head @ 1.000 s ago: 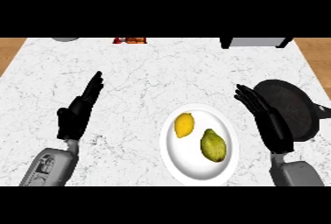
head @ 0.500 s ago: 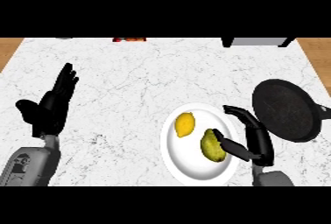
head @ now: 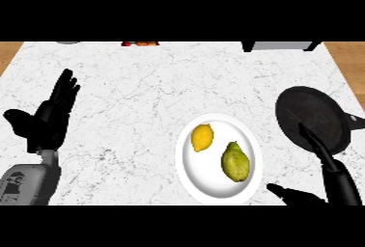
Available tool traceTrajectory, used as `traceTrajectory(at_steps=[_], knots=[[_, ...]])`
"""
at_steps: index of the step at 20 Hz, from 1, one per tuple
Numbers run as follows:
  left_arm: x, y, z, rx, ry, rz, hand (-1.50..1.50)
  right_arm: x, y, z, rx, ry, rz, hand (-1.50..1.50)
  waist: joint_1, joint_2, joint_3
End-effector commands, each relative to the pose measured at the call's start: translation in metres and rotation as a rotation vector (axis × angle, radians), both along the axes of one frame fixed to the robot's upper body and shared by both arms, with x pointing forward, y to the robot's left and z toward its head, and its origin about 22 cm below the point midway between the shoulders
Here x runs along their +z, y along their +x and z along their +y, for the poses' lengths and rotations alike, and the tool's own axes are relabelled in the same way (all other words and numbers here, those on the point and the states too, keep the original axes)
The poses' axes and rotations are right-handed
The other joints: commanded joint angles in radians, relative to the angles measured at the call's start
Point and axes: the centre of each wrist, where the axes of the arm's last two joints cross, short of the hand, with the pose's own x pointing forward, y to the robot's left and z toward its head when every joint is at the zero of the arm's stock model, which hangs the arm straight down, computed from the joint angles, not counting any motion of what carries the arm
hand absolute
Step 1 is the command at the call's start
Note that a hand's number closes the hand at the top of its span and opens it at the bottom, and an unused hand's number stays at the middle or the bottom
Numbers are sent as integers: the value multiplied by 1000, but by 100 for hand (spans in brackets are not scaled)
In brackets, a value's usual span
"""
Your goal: Pick the lemon from the plate and place it in the pan
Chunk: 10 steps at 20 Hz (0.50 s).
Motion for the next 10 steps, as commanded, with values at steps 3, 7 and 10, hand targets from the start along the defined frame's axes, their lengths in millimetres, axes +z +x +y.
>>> traceTrajectory(at_steps=[3, 7, 10], knots=[[-1, -1, 10, -8, 9, 2, 0, 77, -9, -7, 36, -238, 137, -150, 5, 2, -2], [-4, -14, -7, 1, 15, -12, 0, 134, -13, 4, 19, -256, 149, -150, 17, 2, 1], [7, 7, -15, -35, -2, -11, 0, 151, 15, 33, -5, -322, 101, -150, 27, 7, 1]])
